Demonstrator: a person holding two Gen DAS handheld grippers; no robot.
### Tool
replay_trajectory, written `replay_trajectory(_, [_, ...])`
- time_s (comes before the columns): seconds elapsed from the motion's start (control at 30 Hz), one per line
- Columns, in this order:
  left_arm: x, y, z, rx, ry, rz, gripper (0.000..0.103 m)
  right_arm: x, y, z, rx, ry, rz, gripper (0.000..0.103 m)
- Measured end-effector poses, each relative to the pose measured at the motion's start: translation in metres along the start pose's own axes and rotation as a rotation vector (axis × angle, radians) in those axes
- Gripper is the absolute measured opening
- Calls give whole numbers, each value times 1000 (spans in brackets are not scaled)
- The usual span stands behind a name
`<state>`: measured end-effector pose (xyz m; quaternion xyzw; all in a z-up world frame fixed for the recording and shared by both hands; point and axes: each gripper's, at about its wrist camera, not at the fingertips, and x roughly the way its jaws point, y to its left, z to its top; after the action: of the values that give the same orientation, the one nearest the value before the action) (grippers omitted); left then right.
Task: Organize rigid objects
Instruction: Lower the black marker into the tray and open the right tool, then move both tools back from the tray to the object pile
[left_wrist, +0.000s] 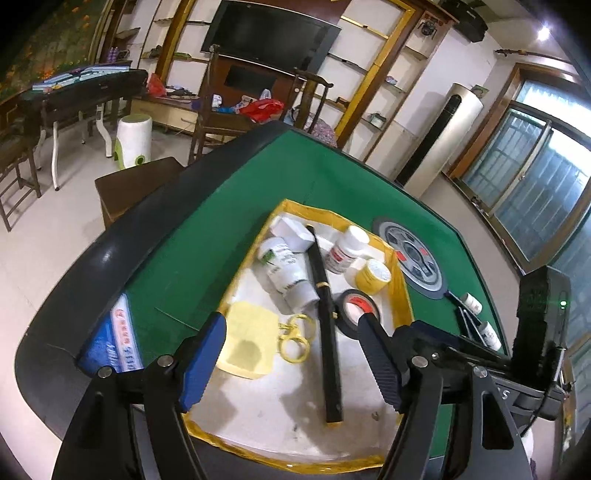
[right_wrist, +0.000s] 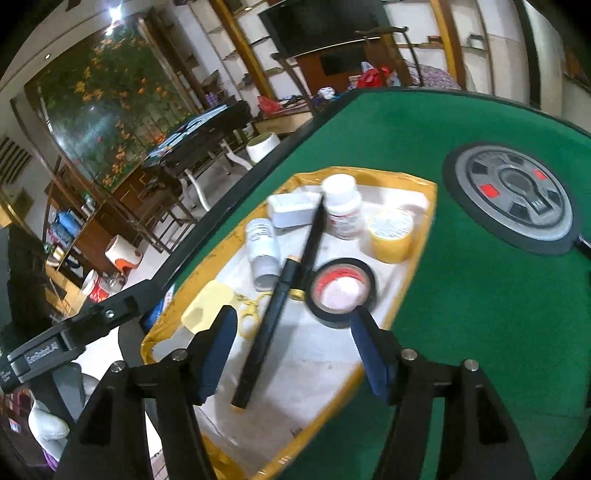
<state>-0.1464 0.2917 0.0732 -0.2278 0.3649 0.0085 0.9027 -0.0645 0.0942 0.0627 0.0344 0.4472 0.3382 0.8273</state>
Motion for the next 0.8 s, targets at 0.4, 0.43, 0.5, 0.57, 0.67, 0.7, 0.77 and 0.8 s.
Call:
replay_trajectory(0.4, [4,-59,-9,135,7,-3,77,-66,-46,-14,-12,-226,-287,82])
replay_trajectory(0.43, [4,-65,-10,146,6,0,77,-72,-51,-17,-16,-245,-330,83])
replay_trajectory(0.5, [6,-75,-13,168,8,2,77,-81,-60,-19,-15,-276,-396,88])
replay_trajectory(0.57, [7,-82,-14,184,15,2,77,-89,-69,-21,-10,-298,-440,88])
replay_trajectory(0.67, [10,-96,-18,213,27,3,77,-99,-84,-26,-3,-320,-491,89])
replay_trajectory(0.7, [11,-102,-20,225,31,4,77,-102,-87,-28,-2,-325,-503,89])
replay_trajectory(0.77, [13,-112,-24,249,37,4,77,-106,-93,-31,-1,-333,-529,89])
replay_trajectory(0.8, [14,-117,-26,261,41,2,77,-108,-96,-32,0,-336,-544,90])
